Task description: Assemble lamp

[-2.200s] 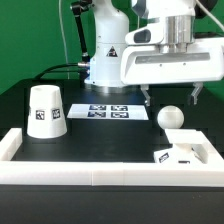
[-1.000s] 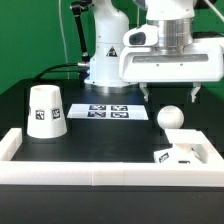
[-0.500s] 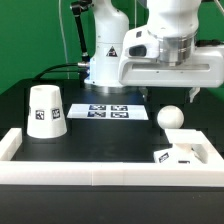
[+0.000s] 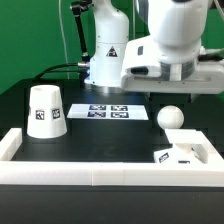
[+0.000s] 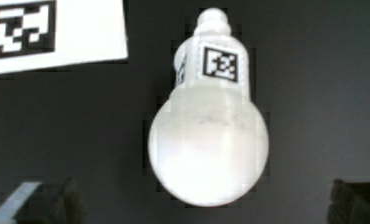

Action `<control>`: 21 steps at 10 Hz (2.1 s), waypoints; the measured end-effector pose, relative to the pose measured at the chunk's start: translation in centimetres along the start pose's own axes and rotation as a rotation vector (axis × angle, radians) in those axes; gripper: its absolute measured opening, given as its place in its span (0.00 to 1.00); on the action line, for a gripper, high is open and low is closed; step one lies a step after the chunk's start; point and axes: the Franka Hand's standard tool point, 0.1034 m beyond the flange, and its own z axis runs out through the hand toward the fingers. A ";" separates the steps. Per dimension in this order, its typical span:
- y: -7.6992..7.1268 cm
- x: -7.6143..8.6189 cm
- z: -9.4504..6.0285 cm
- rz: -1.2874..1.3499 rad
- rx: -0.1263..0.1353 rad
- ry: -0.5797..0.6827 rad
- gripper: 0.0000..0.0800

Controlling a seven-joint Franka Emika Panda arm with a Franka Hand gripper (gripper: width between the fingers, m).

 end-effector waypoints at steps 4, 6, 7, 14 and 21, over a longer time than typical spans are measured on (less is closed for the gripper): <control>-0.3 0.0 1.1 -0.001 -0.005 0.008 0.87; -0.2 0.2 2.3 0.000 -0.008 0.019 0.87; -0.1 0.2 3.1 0.002 -0.011 0.022 0.87; 0.0 0.7 6.5 0.005 -0.023 0.023 0.87; -0.1 0.6 7.5 0.024 -0.030 0.008 0.72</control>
Offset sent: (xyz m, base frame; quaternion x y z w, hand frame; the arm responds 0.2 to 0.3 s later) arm -0.0135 0.0094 -0.0099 0.0108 0.0072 0.0152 0.9998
